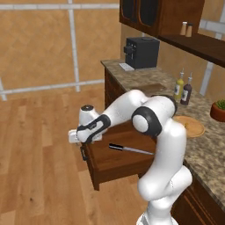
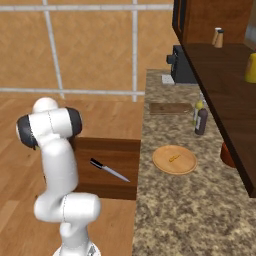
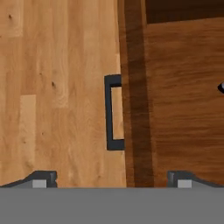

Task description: Pick up the knife from the drawer and place it on the cutting board. Then place the meat from the plate to the cutting board.

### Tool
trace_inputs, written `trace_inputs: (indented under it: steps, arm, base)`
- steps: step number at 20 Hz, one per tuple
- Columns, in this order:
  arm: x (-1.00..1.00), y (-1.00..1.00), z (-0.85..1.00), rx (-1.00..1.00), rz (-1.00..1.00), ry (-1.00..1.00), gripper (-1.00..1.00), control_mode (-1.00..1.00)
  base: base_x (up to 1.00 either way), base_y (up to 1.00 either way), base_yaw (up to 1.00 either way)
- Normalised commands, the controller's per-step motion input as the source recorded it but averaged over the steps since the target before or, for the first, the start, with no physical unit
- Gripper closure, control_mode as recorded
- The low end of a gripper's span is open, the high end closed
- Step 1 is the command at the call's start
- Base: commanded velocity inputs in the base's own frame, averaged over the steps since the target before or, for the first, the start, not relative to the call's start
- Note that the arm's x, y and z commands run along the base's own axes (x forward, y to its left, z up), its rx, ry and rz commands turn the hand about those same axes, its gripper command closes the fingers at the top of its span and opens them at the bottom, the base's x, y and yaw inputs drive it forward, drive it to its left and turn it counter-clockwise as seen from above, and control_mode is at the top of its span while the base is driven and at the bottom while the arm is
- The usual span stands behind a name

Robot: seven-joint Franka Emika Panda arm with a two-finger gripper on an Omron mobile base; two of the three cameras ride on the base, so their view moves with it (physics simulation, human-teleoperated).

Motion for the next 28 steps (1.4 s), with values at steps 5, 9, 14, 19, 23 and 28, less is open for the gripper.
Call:
trace_inputs:
  steps: [5,9,14,19,23,28]
  arm:
    - [-0.11,-0.57,1.00,0.05,0.00,-0.17,-1.00,-1.00]
    - [-0.07,-1.00,0.96,0.00,0.00,-0.09,-1.00,-1.00]
    - [-0.04,-1.00,0.72,0.00,0.07,-0.23,-1.00,-1.00]
    - [0.03,-1.00,-0.13,-0.01,0.29,-0.04,-1.00,-1.00]
    - [0.07,-0.73,-0.74,-0.10,0.30,0.10,-1.00,-1.00]
    - [0.16,-0.09,-0.27,-0.15,0.11,0.17,-1.00,-1.00]
  base:
    - [0.00,0.00,0.00]
    - [0.00,0.00,0.00]
    - [0.00,0.00,0.00]
    - [0.00,0.00,0.00]
    - [0.00,0.00,0.00]
    - [0.00,0.00,0.00]
